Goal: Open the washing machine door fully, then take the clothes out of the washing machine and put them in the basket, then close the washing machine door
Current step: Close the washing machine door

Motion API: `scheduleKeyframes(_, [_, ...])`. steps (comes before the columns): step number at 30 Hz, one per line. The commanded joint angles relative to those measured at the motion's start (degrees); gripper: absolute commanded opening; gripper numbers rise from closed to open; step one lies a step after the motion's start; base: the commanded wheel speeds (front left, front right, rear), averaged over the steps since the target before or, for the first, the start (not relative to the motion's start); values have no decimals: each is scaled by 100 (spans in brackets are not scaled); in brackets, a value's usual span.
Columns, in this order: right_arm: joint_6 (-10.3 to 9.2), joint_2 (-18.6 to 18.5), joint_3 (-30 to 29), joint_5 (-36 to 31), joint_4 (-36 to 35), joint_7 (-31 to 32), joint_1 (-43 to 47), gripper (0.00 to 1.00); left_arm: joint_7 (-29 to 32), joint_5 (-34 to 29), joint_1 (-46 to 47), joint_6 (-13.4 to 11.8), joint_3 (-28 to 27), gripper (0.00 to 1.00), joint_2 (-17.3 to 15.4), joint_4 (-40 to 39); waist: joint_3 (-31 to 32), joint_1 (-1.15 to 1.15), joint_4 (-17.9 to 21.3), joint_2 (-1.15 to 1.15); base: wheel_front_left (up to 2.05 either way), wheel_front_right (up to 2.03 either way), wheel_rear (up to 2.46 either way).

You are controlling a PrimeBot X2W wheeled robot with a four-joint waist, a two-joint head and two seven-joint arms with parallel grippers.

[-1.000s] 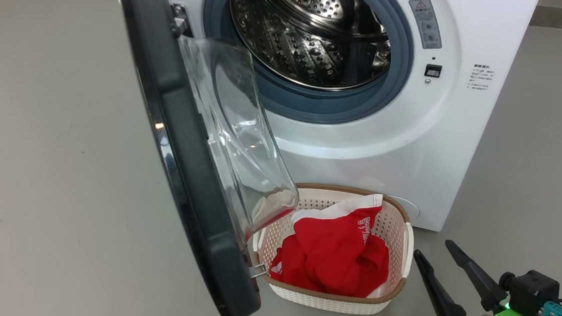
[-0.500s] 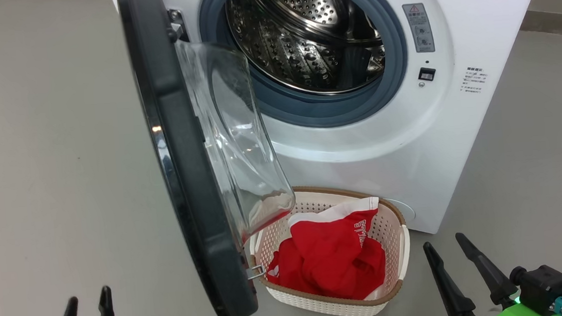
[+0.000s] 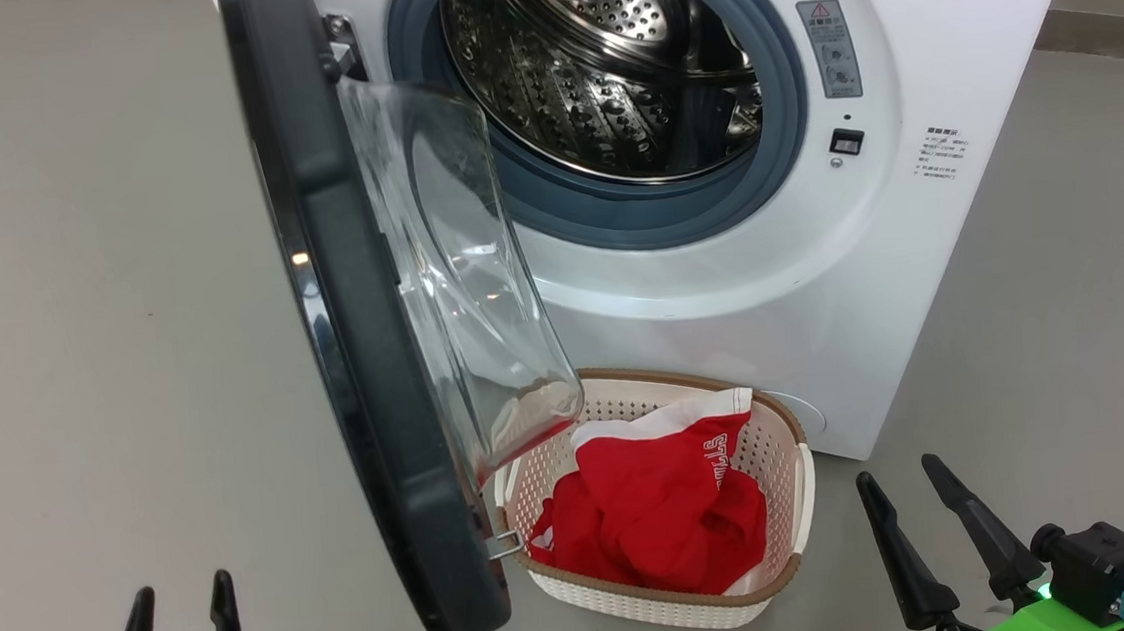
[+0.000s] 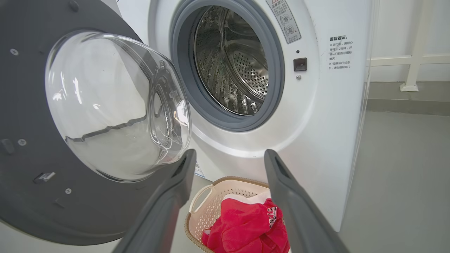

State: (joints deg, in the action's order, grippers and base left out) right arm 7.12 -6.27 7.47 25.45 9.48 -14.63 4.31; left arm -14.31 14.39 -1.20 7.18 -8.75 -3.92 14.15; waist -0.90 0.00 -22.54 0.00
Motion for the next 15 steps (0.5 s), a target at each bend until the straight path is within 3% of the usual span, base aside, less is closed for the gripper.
scheduleKeyframes(1, [36, -47, 82, 1, -110, -37, -138, 100, -68, -50, 59, 31, -226, 100, -41, -79, 2, 0, 9, 0, 0, 0, 0])
scheduleKeyframes(15, [36, -27, 26, -13, -83, -37, -120, 100, -69, -1, 114, 31, -279, 100, 63, -196, -16, 0, 11, 0, 0, 0, 0])
